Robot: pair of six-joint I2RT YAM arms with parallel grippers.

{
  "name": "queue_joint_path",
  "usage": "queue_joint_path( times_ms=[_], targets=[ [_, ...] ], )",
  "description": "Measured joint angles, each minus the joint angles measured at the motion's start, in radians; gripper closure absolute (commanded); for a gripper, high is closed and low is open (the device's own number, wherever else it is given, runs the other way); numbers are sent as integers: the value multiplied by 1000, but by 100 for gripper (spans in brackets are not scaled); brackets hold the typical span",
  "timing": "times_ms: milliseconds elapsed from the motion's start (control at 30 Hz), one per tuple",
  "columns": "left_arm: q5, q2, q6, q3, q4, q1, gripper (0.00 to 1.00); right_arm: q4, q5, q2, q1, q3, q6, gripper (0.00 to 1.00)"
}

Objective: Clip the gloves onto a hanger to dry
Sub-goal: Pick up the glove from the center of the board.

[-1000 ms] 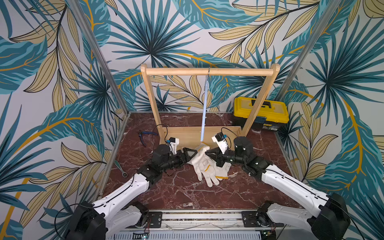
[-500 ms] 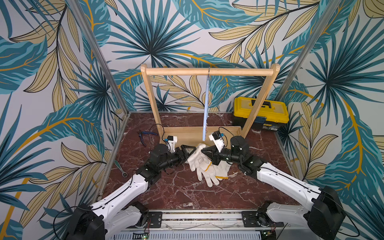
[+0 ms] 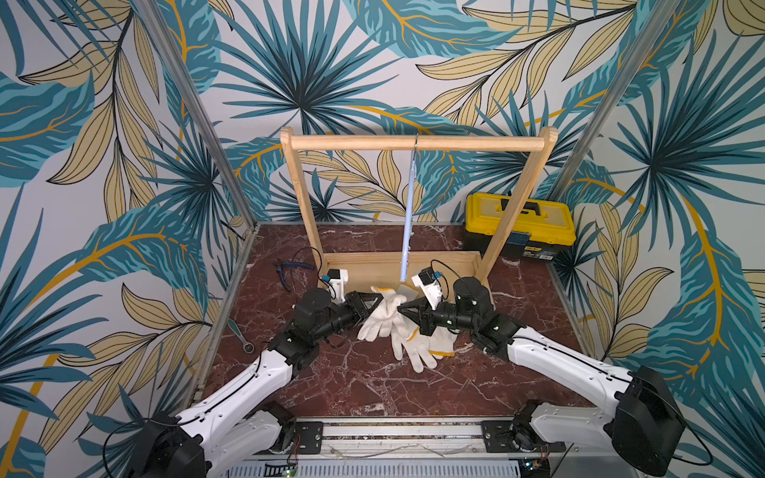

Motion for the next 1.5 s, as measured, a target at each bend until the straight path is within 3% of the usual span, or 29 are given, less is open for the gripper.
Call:
queue_joint_path(
  times_ms=[167,300,367,567,733,1167,1500],
  targets=[
    [10,-6,136,0,0,0,100,-8,0,0,1,-4,19,97],
    [38,-26,276,0,0,0,100,-63,-3,-2,2,-2,34,61],
    [71,-40,348,0,0,0,100,-106,-7,-10,2,-2,34,52],
    [229,-87,548,0,0,0,100,-204,-50,-101,-3,-2,35,33],
    [362,-128,646,1,0,0,100,-225,-136,-176,-29,-2,28,22],
    [525,-222,728,19,2,0,100,55,-418,-119,-107,-12,191,23],
    [546,-228,746,29,2,0,100,215,-500,-86,-107,-15,298,33]
  ],
)
